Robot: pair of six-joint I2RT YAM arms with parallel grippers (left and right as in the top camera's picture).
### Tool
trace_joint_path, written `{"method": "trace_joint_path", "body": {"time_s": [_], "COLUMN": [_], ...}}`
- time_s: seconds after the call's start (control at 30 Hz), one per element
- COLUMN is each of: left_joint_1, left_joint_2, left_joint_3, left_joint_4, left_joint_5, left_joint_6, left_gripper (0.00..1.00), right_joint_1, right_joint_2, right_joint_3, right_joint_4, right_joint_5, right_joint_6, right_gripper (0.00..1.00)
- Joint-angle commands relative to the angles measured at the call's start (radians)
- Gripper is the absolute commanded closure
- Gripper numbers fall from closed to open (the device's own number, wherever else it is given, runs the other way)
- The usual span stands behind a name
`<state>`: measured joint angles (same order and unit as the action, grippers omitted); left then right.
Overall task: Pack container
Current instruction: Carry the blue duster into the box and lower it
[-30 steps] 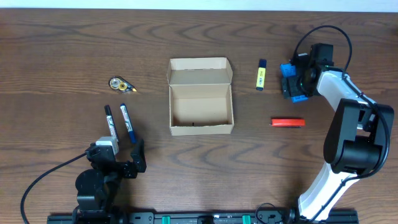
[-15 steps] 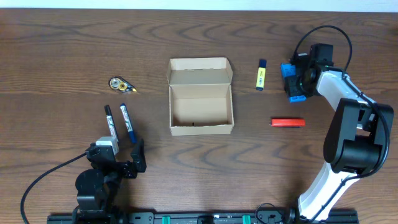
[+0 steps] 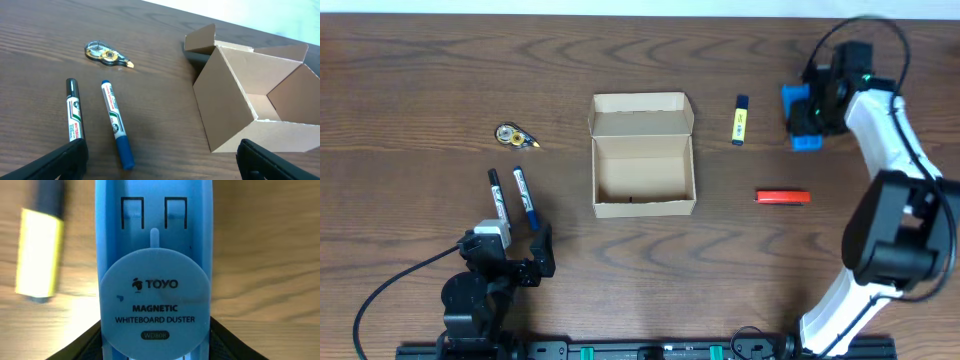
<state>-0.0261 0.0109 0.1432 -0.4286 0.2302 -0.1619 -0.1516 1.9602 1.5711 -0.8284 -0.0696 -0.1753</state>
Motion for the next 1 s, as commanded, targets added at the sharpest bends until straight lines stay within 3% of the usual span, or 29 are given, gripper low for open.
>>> {"method": "trace_joint_path", "body": {"time_s": [0.0,0.23,0.6,0.97], "left_joint_1": [0.006,0.006,0.006,0.006], "left_joint_2": [-0.006,-0.006,-0.006,-0.006], "left_joint_3": [-0.019,-0.019,-0.019,-0.019], "left_joint_4": [-0.001,-0.001,-0.001,-0.001], "left_joint_5": [0.006,0.006,0.006,0.006], "left_joint_6": [-0.014,-0.014,-0.014,-0.014], "left_gripper": [0.05,0.05,0.05,0.05], "right_joint_1": [0.026,0.195,0.605,0.698], "right_joint_2": [-0.132,-0.291,-0.258,-0.088], "right_joint_3": [0.077,0.082,0.057,0.057], "right_joint_4": [-0.031,-0.078,-0.206,-0.223], "right_joint_5": [-0.111,-0.210,-0.207,-0.163], "right_joint_6": [0.018,-0.013,-0.433,-0.563], "right_gripper": [0.54,0.55,0.56,0.55]}}
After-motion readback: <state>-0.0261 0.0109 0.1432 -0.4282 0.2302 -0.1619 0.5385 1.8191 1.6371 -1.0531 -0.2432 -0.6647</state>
